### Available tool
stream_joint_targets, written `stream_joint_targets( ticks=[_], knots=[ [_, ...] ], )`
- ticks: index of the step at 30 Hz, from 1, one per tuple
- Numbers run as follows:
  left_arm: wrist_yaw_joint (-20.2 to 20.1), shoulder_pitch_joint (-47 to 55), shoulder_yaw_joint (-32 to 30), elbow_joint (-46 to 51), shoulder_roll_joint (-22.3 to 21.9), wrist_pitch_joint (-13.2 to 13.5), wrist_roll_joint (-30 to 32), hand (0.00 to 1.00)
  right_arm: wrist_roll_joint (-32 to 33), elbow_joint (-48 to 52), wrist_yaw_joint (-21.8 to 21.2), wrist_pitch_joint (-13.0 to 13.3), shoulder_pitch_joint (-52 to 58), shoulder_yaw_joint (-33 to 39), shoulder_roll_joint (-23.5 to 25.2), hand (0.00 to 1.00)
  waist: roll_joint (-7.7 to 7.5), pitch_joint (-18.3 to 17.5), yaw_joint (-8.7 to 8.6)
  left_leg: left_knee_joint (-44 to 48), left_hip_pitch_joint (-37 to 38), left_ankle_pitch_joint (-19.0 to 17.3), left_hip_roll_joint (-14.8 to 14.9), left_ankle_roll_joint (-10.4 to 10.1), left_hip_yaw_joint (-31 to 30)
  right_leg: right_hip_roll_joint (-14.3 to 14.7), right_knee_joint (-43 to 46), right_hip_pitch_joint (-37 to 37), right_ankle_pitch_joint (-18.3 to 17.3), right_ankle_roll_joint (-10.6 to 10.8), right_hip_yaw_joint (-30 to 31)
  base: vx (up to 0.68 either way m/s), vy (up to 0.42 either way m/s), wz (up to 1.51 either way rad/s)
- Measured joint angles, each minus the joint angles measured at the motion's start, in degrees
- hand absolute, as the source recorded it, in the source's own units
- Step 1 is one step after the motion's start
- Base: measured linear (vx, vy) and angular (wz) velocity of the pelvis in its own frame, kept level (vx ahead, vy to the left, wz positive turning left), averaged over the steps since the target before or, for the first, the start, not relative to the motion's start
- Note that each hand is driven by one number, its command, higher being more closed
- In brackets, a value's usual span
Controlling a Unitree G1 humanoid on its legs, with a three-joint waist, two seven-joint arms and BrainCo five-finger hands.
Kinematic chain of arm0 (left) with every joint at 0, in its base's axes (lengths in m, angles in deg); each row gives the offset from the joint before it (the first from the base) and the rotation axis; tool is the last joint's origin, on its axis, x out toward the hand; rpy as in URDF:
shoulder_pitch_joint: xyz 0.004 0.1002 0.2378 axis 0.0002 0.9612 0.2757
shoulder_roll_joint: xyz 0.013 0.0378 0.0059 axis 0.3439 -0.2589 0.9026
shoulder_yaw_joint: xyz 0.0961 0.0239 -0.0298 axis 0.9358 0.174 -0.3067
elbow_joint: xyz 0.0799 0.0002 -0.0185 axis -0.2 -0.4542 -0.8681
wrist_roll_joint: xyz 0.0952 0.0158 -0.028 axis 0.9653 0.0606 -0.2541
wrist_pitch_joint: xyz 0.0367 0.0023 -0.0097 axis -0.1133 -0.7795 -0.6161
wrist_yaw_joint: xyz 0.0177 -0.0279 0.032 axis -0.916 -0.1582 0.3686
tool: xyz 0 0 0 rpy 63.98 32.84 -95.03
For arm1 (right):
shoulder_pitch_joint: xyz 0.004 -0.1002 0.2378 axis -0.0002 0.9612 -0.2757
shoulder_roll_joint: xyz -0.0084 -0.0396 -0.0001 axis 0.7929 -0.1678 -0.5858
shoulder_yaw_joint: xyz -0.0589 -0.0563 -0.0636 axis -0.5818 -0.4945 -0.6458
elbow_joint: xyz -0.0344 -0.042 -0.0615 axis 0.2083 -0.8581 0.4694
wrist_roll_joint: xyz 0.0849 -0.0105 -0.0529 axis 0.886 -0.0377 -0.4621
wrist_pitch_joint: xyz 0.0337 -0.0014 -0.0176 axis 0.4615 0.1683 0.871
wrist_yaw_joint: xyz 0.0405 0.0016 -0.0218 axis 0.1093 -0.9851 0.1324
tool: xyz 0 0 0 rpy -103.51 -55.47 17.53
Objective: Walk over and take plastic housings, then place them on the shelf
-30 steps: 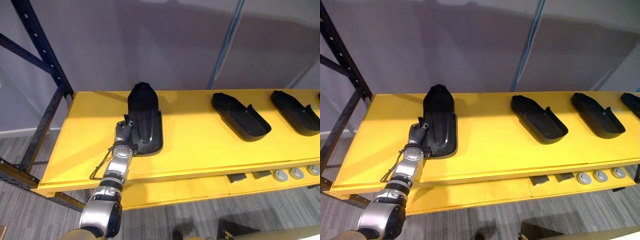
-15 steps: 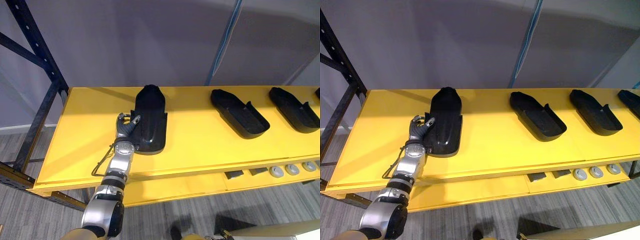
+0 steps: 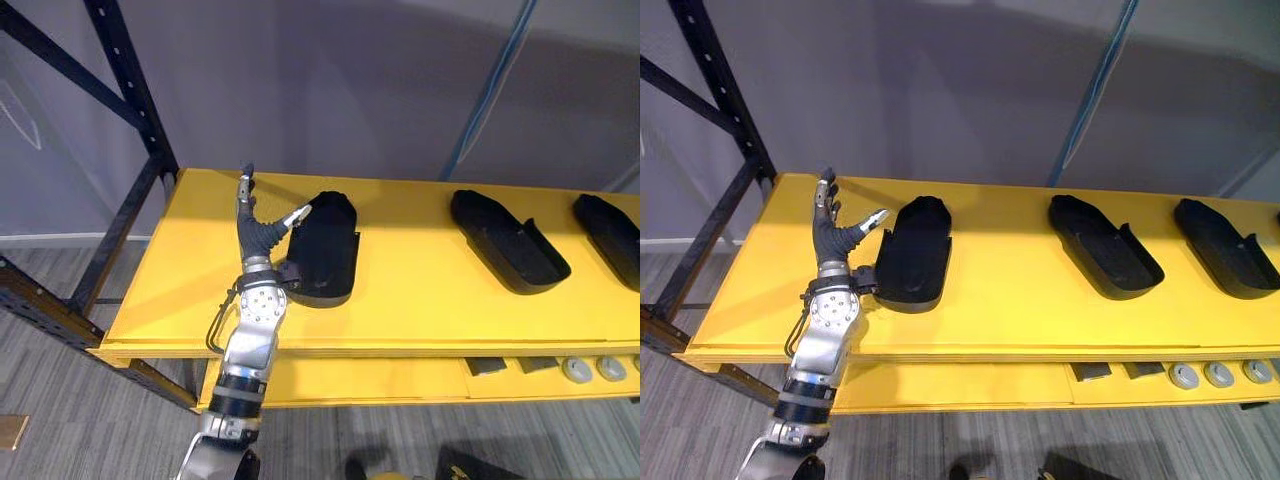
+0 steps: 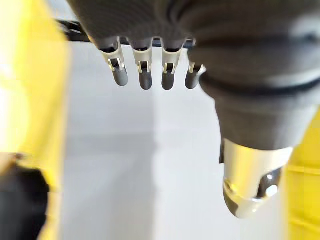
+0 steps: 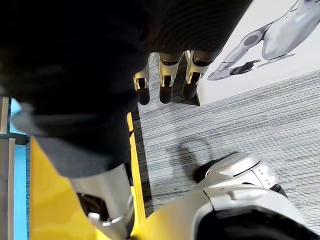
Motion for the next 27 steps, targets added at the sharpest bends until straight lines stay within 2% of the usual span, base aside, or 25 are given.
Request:
stream_joint_targets(
  ticks=[1, 2, 4, 6, 12, 17, 20, 27],
  knots=[
    [-0.61, 1.28, 1.19, 1.29, -0.02, 0.45, 0.47, 0.00, 0.13, -0.01, 0.00, 0.14, 0.13, 0.00, -0.01, 0.00, 0.01, -0.03, 0.20, 0.00, 0.06, 0.00, 0.02, 0.00, -0.01, 0.00, 0.10, 0.03, -0.10, -0.01, -0.01, 0.00, 0.000, 0.00],
    [-1.90, 3.83, 3.93, 3.43, -0.05, 1.44, 1.24, 1.00, 0.33, 0.04, 0.00, 0.47, 0.47, 0.00, -0.01, 0.00, 0.03, -0.04, 0.66, 0.00, 0.09, 0.02, 0.07, -0.04, -0.02, 0.05, 0.26, 0.00, -0.17, 0.02, -0.03, 0.00, 0.000, 0.00],
    [-4.10, 8.33, 7.72, 6.45, -0.04, 2.20, 2.19, 1.00, 0.61, 0.10, 0.01, 0.71, 0.76, 0.01, 0.06, 0.00, 0.04, -0.08, 1.12, 0.00, 0.08, 0.04, 0.10, -0.07, -0.04, 0.06, 0.28, 0.00, -0.25, 0.14, -0.05, 0.00, 0.000, 0.00],
    [-6.77, 14.33, 11.37, 8.08, 0.00, 4.18, 3.61, 1.00, 0.66, 0.08, 0.02, 0.91, 1.04, 0.01, 0.19, 0.00, 0.13, -0.43, 1.35, 0.00, 0.08, 0.01, 0.07, -0.10, -0.05, 0.00, 0.43, -0.03, -0.46, 0.45, -0.05, 0.00, 0.000, 0.00],
    [-11.16, 22.62, 14.01, 7.93, 0.15, 5.91, 3.63, 1.00, 0.69, 0.12, 0.35, 0.99, 2.12, -0.04, 0.21, 0.00, 0.14, -1.51, 3.20, 0.00, 0.05, -0.09, 0.17, -0.19, 0.18, 0.01, 0.44, -0.04, -0.52, 0.55, -0.06, 0.00, 0.000, 0.00],
    [-12.77, 23.53, 13.84, 2.92, 0.13, 5.92, 4.57, 1.00, 0.68, 0.30, 0.39, 0.96, 3.21, -0.21, 0.21, 0.00, 0.20, -3.25, 4.07, -0.01, 0.00, -0.43, 0.28, -0.56, 0.47, 0.02, 0.44, -0.12, -0.60, 0.67, -0.03, 0.00, 0.000, 0.00],
    [-12.65, 21.99, 13.62, -5.43, 0.49, 5.54, 7.69, 1.00, 0.55, 0.53, 0.50, 0.94, 3.26, -1.52, -0.15, 0.00, 0.34, -4.16, 3.86, 0.00, 0.19, 0.01, 0.21, -0.27, 0.73, 0.03, 0.44, -0.08, -0.60, 0.67, -0.08, -0.01, 0.008, -0.01],
    [-12.18, 16.97, 12.95, -16.58, 0.72, 3.38, 9.86, 1.00, 0.56, 1.12, 0.48, 0.91, 3.18, -2.30, -0.38, 0.00, 0.39, -4.19, 2.94, -0.01, 0.01, 0.29, -0.23, -0.20, 0.91, 0.06, 0.39, -0.70, -0.59, 0.67, -0.20, -0.02, 0.017, -0.02]
  ],
)
